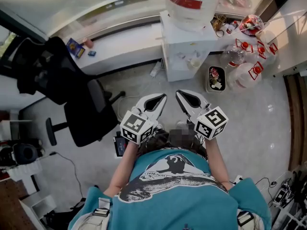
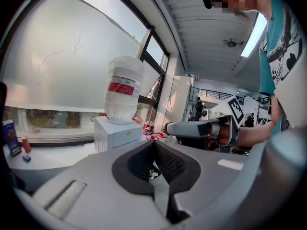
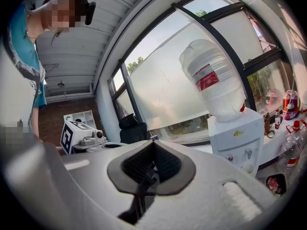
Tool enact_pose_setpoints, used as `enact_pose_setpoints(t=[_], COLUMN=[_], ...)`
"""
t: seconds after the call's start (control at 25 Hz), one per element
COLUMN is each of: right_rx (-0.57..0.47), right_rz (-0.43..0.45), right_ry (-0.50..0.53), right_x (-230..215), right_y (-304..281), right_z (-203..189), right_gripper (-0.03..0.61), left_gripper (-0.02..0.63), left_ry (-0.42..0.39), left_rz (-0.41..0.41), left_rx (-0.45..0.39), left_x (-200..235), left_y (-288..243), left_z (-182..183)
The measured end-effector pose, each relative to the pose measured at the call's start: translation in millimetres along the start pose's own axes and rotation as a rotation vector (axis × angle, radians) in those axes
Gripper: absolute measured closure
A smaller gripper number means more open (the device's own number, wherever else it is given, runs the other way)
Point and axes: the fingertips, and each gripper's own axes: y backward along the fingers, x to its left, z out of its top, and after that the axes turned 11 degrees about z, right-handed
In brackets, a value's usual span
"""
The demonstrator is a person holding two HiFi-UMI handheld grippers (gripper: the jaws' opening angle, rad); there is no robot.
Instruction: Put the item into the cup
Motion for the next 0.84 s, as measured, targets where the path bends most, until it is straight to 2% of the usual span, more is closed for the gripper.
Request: enact_pose_setpoints(t=[0.84], right_rx=[0.008], right_rz=[-0.003], right_ry=[0.046], right_x=[27.2], right_y=[-18.4], right_z=[-4.4], right_gripper=[0.578], left_gripper=[0.615], left_ry=[-0.055], left_rz=[-0.054], left_rx=[-0.014], left_x=[0.1], left_y=[18.8], left_z=[-0.3])
